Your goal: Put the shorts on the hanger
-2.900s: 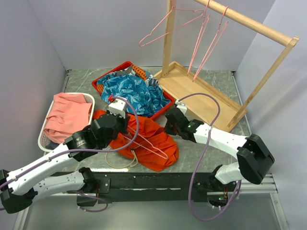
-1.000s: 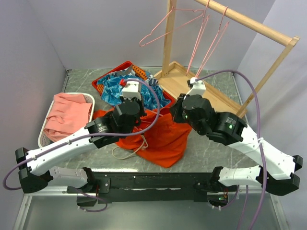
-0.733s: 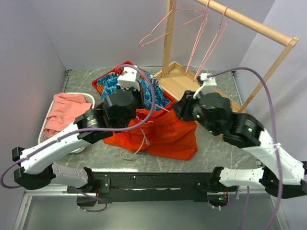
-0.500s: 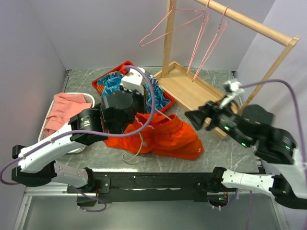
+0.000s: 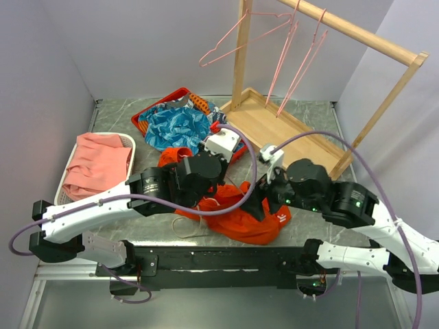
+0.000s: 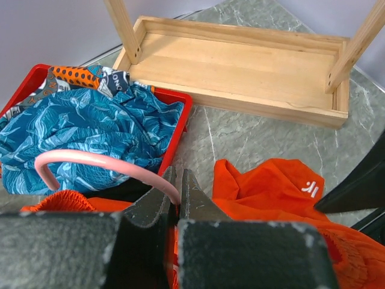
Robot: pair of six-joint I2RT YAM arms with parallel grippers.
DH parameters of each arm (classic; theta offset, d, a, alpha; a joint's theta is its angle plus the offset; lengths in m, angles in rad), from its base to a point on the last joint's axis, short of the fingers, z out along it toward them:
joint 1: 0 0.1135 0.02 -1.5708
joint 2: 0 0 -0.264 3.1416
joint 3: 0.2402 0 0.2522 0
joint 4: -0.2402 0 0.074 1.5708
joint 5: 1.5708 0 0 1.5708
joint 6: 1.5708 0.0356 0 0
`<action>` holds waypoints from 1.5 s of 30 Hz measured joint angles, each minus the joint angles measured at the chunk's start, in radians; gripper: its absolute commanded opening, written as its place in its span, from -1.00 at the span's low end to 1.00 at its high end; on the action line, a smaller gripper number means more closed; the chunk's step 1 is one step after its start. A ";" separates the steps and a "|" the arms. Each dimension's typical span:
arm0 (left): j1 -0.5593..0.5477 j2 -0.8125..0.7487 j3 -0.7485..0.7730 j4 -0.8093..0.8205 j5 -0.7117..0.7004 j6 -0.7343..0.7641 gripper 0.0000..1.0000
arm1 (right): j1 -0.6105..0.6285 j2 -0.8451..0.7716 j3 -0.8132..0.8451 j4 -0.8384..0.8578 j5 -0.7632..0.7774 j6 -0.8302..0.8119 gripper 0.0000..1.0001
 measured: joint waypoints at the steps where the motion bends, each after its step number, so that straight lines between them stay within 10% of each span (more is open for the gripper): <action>1: 0.000 0.000 -0.006 0.008 0.000 0.000 -0.98 | 0.004 0.003 -0.018 -0.003 -0.011 0.000 0.63; 16: -0.002 -0.056 -0.100 0.111 0.011 0.000 -0.98 | 0.066 0.027 -0.156 0.042 0.018 0.052 -0.12; 20: -0.002 -0.060 -0.100 0.126 0.016 -0.001 -0.98 | 0.072 0.030 -0.171 0.058 0.040 0.075 -1.00; 26: 0.000 -0.056 -0.099 0.136 0.018 -0.011 -0.52 | 0.100 0.027 -0.182 0.077 0.072 0.090 -1.00; 28: 0.000 -0.055 -0.095 0.144 0.019 -0.019 0.17 | 0.107 0.022 -0.191 0.078 0.095 0.113 -1.00; 33: -0.002 -0.055 -0.065 0.161 0.024 -0.039 0.82 | 0.115 -0.016 -0.221 0.067 0.172 0.168 -1.00; 45: -0.003 -0.124 -0.019 0.109 0.104 -0.082 0.93 | 0.125 -0.152 -0.243 -0.027 0.271 0.280 -1.00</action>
